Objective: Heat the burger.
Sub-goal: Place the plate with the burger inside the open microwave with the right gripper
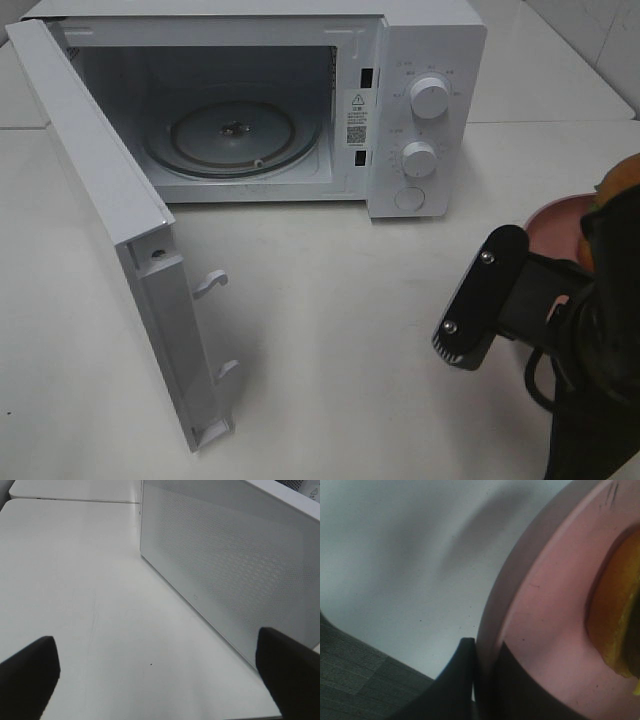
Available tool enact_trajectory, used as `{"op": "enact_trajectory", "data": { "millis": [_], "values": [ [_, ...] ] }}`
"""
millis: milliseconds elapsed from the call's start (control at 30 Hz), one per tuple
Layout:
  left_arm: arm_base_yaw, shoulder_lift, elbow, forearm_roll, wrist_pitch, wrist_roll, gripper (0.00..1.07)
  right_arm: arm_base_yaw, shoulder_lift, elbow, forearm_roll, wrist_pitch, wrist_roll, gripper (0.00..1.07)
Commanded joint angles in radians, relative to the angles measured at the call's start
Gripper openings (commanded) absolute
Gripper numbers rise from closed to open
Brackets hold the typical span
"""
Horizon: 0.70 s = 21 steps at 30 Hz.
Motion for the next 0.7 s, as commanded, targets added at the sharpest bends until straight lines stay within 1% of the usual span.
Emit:
{"op": "enact_trajectory", "data": {
  "millis": [33,67,133,167,233,267,333,433,500,633,700],
  "values": [
    [0.004,-0.025,0.004,-0.006,-0.009,0.0,1.0,0.067,-0.012,0.007,-0.055,0.058,0.01,0.0],
    [0.004,-0.025,0.004,-0.006,-0.009,0.0,1.0,0.067,-0.012,0.007,-0.055,0.058,0.01,0.0],
    [0.004,-0.025,0.004,-0.006,-0.009,0.0,1.0,0.121,-0.012,0.007,-0.055,0.057,0.009,0.0],
    [0.004,-0.025,0.004,-0.006,-0.009,0.0,1.0,0.121,-0.012,0.007,-0.055,0.057,0.009,0.0],
    [0.004,-0.025,0.004,-0.006,-0.009,0.0,1.0,0.188,-0.012,0.007,-0.058,0.056,0.003,0.0],
    [0.004,-0.025,0.004,-0.006,-0.009,0.0,1.0,0.188,-0.012,0.007,-0.058,0.056,0.003,0.0],
    [0.004,-0.025,0.004,-0.006,-0.009,0.0,1.0,0.243,-0.012,0.007,-0.059,0.047,-0.027,0.0],
    [0.004,-0.025,0.004,-0.006,-0.009,0.0,1.0,0.258,-0.012,0.007,-0.061,0.042,-0.043,0.0],
    [0.004,-0.025,0.004,-0.006,-0.009,0.0,1.0,0.289,-0.012,0.007,-0.066,0.021,-0.097,0.0],
    [0.004,-0.025,0.004,-0.006,-0.009,0.0,1.0,0.304,-0.012,0.007,-0.066,-0.017,-0.157,0.0],
    [0.004,-0.025,0.004,-0.006,-0.009,0.0,1.0,0.305,-0.012,0.007,-0.067,-0.057,-0.254,0.0]
  ]
}}
